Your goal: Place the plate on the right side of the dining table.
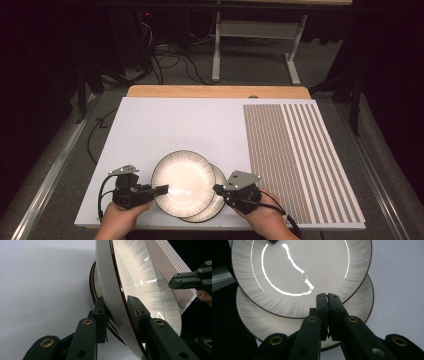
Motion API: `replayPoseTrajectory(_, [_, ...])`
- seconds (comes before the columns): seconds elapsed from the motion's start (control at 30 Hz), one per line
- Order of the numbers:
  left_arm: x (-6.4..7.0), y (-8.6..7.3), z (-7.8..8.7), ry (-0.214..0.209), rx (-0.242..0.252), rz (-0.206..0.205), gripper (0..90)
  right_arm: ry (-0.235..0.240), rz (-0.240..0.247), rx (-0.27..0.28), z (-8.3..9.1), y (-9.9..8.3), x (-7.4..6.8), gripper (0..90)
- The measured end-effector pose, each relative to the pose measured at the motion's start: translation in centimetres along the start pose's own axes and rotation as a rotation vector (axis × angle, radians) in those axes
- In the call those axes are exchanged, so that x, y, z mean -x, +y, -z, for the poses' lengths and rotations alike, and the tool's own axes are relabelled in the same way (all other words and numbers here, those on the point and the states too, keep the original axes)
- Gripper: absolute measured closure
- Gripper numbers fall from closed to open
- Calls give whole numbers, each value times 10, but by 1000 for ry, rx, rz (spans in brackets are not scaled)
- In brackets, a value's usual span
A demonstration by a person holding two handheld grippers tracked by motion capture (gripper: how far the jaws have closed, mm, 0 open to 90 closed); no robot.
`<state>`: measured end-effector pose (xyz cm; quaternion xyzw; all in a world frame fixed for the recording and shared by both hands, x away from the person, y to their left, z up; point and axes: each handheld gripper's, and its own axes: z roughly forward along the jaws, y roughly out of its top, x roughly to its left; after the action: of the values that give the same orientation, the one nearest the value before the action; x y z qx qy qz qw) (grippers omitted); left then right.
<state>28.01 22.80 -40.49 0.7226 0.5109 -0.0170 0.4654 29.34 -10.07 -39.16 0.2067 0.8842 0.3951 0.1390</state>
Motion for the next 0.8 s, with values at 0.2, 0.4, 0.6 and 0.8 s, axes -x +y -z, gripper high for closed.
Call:
replayPoseTrajectory(0.2, [3,0,-1,-4,17,-20,729,-17,-17,14,9,-2,5,890])
replayPoseTrajectory(0.4, [3,0,-1,-17,33,-19,741,-37,-42,33,18,-4,12,873])
replayPoseTrajectory(0.6, [5,1,-2,-25,50,-27,767,-57,-74,56,29,-7,21,828])
replayPoseTrajectory(0.8, [8,2,-2,-31,67,-53,777,-101,-112,90,45,-14,35,733])
